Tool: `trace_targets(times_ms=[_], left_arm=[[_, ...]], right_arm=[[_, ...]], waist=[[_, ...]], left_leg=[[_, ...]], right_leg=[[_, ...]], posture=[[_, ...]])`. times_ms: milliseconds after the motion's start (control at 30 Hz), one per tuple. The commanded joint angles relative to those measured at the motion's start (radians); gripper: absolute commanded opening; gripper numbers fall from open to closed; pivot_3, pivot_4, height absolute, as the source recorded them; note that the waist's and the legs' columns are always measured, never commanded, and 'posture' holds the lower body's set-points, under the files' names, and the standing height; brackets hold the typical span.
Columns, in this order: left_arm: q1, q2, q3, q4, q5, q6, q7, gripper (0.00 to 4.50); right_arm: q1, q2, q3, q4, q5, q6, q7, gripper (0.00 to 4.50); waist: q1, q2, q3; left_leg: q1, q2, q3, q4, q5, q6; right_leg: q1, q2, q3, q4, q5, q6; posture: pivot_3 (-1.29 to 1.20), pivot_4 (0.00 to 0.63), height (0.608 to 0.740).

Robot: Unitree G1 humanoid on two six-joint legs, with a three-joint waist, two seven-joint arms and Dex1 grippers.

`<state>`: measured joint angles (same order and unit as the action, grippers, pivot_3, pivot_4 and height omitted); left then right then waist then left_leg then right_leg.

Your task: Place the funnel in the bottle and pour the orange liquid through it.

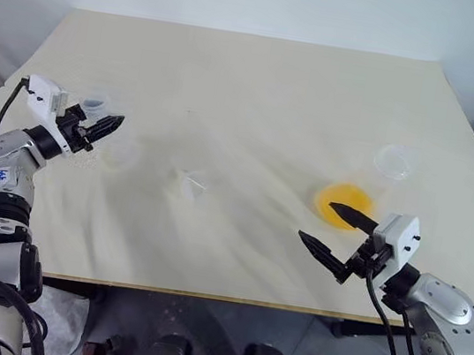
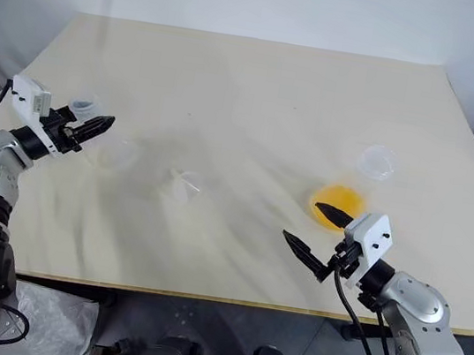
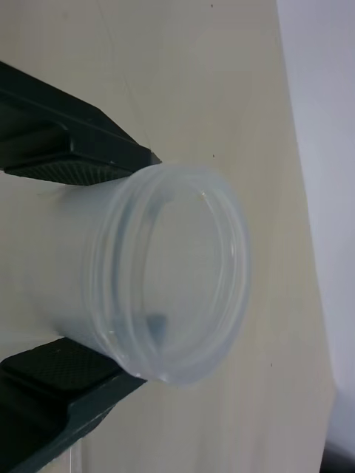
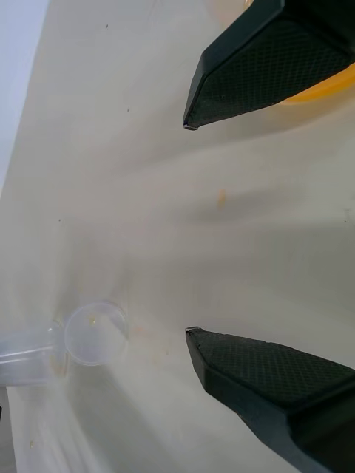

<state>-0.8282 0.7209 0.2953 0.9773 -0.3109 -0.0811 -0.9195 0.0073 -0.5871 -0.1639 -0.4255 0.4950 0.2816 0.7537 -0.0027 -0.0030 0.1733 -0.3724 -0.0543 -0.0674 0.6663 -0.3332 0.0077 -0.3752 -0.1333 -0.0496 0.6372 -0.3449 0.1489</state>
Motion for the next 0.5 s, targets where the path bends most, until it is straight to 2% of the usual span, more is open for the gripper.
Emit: trace_targets(times_ms=[33,267,500], left_arm=[[-0.024,0.025,0.021,-0.015,-0.007,-0.016,-0.010,2.36],[-0.043,0.044,0.012,-0.128,-0.034,0.033,-0.094,2.36],[-0.103,0.022,-0.021,-0.269,-0.031,0.119,-0.131,2.36]], right_arm=[[-0.006,0.001,-0.021,-0.020,0.003,-0.025,-0.001,4.50],[-0.010,-0.017,-0.032,-0.006,0.008,-0.031,0.019,4.50],[-0.008,-0.058,-0.042,0.014,0.030,-0.029,0.086,4.50]], waist=[[0.000,0.000,0.000],[0.000,-0.002,0.001],[0.002,-0.003,0.001]], left_leg=[[0.000,0.000,0.000,0.000,0.000,0.000],[0.000,0.000,0.000,0.000,0.000,0.000],[-0.001,0.000,-0.001,0.001,0.000,0.000]], right_leg=[[0.000,0.000,0.000,0.000,0.000,0.000],[0.000,0.000,0.000,0.000,0.000,0.000],[0.001,0.000,0.000,0.000,0.000,0.000]], posture=[[0.00,0.150,0.740],[0.00,0.150,0.740],[0.00,0.150,0.740]])
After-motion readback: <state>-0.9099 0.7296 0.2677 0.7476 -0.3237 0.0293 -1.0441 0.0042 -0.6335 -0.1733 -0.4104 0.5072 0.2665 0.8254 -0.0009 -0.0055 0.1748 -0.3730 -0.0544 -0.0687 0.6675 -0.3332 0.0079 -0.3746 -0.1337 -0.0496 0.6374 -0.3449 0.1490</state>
